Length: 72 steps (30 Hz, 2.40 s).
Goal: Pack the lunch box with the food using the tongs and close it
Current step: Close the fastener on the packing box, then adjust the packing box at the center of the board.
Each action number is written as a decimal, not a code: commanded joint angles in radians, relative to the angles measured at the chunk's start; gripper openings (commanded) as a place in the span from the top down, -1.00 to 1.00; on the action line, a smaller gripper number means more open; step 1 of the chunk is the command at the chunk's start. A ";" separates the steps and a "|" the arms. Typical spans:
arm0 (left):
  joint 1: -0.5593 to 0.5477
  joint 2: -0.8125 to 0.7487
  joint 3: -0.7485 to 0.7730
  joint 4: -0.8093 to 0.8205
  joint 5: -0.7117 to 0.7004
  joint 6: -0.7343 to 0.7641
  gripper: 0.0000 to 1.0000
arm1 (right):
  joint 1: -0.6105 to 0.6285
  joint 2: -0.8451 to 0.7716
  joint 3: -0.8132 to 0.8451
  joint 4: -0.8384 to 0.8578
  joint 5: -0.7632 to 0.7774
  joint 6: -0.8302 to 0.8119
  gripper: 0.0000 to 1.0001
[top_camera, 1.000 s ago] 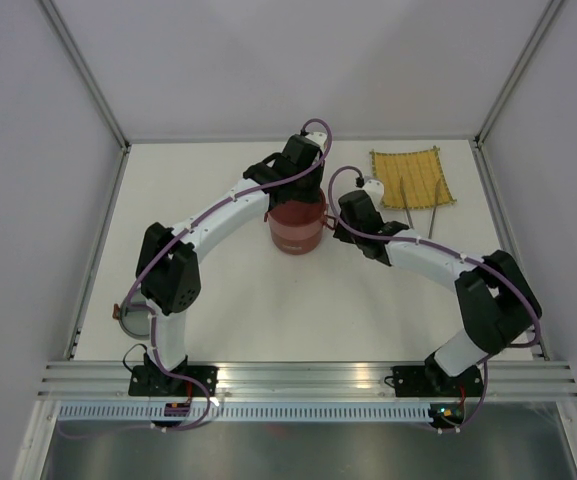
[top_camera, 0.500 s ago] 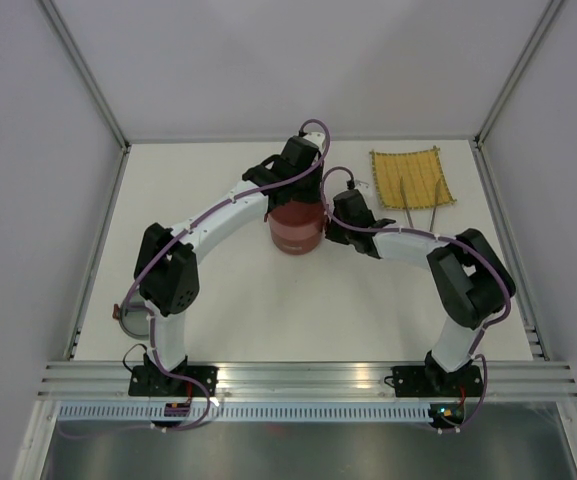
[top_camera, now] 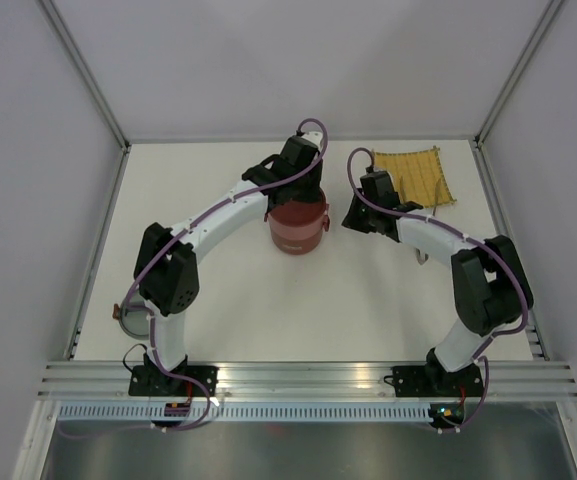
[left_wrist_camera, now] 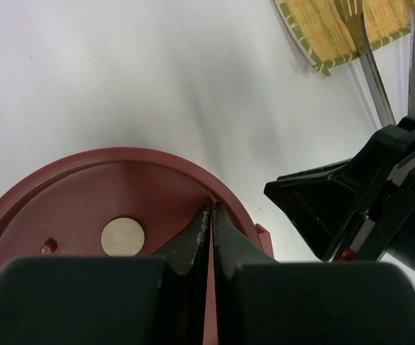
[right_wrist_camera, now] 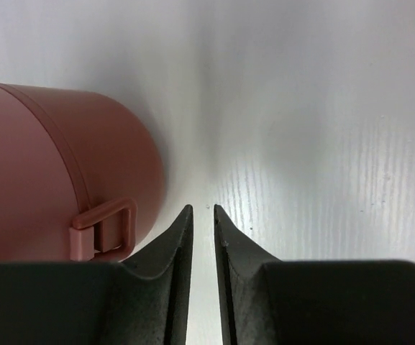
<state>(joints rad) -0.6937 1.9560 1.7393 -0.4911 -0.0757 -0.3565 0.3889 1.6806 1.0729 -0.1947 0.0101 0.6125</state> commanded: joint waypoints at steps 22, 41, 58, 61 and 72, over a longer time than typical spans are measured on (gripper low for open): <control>0.006 0.029 -0.221 -0.144 0.071 -0.203 0.85 | 0.050 0.271 0.193 0.198 -0.216 0.144 0.99; 0.268 -0.137 0.057 -0.199 0.036 -0.038 0.65 | 0.018 0.146 0.289 -0.155 -0.032 -0.020 0.99; 0.401 0.175 0.281 -0.139 0.111 0.126 0.60 | 0.087 0.074 0.280 -0.301 -0.016 0.036 0.99; 0.373 0.184 0.281 -0.127 0.123 0.148 0.60 | 0.116 0.112 0.283 -0.299 -0.016 0.056 0.99; 0.237 0.040 0.092 -0.118 0.051 0.151 0.63 | 0.142 0.327 0.505 -0.341 -0.016 0.001 0.99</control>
<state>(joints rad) -0.3965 2.0983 1.8977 -0.6025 -0.0319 -0.2134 0.5213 1.9572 1.4769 -0.5541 -0.0082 0.6357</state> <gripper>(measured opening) 0.183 0.006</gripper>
